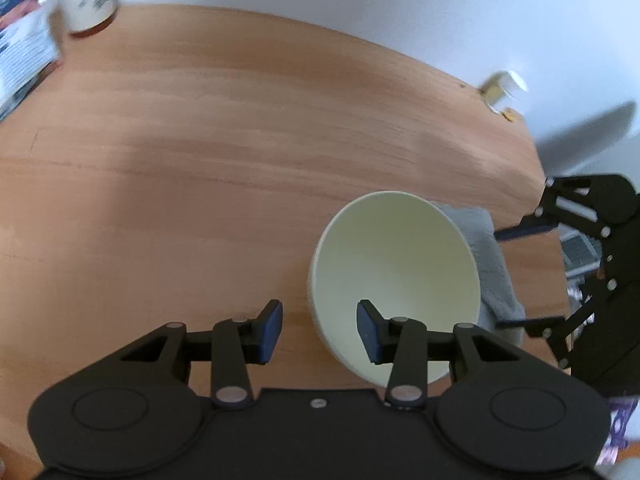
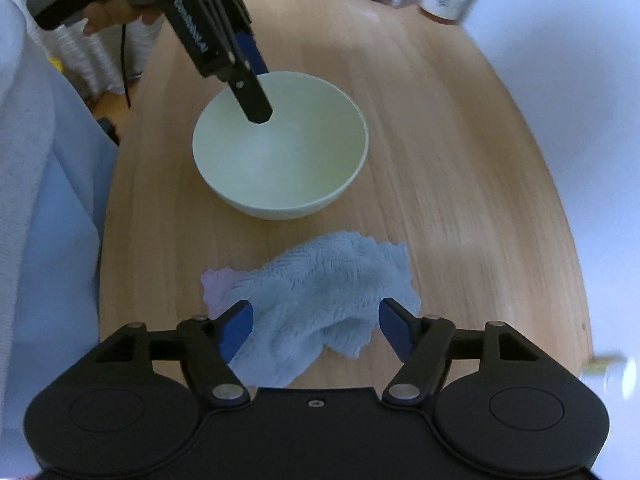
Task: Clean bowl
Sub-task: 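Open the right gripper and regrasp the grey-blue cloth, then wipe the bowl's outer wall with the cloth in the right gripper while the left gripper holds the rim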
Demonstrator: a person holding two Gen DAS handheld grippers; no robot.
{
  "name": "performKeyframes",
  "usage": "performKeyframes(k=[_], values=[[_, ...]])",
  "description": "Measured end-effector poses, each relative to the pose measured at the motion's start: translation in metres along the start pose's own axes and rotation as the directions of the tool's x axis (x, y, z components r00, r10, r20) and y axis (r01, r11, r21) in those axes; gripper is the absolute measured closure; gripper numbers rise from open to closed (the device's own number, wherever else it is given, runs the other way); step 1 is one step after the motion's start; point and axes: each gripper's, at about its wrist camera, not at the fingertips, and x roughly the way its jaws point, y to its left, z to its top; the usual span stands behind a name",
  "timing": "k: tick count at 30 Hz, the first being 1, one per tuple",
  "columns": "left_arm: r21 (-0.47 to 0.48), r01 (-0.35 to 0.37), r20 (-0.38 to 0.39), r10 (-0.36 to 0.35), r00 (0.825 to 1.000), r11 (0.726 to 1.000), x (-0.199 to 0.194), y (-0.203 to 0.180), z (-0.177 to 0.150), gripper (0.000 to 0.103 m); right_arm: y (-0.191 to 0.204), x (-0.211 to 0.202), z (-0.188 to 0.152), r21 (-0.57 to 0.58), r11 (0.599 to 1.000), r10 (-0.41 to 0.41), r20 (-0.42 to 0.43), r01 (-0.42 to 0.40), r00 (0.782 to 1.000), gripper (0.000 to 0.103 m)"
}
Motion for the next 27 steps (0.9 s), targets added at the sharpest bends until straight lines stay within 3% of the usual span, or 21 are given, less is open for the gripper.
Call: performKeyframes(k=[6,11,13,15,18,21,27], values=[[-0.069,-0.024,-0.002,0.024,1.000,0.997,0.007,-0.005,-0.009,0.062,-0.016,0.024,0.006,-0.015,0.997,0.074,-0.038,-0.075,0.997,0.031],[-0.115,-0.036,-0.005,0.035,0.999,0.993,0.015,-0.009,-0.016,0.062,-0.015,0.024,0.008,-0.020,0.997,0.075,-0.016,-0.075,0.997,0.041],[-0.119,-0.046,0.008,0.047,0.999,0.992,0.017,-0.009,-0.018,0.062,-0.011,0.022,0.010,0.000,0.998,0.065,-0.011,-0.065,0.998,0.048],[-0.132,-0.055,0.020,0.058,0.998,0.990,0.019,-0.010,-0.018,0.062,-0.009,0.019,0.012,0.041,0.997,0.058,-0.007,-0.057,0.998,0.065],[-0.144,-0.047,0.036,0.052,0.998,0.988,0.022,-0.012,-0.017,0.062,-0.013,0.012,0.015,0.177,0.983,0.048,0.020,-0.051,0.999,0.074],[-0.161,-0.053,0.036,0.060,0.998,0.985,0.028,-0.012,-0.016,0.068,-0.018,0.004,0.010,0.362,0.931,0.030,0.058,-0.049,0.998,0.074],[-0.154,-0.020,0.035,0.026,0.999,0.988,0.036,-0.008,-0.012,0.080,-0.007,-0.012,-0.023,0.658,0.743,-0.001,0.188,-0.125,0.982,0.074]])
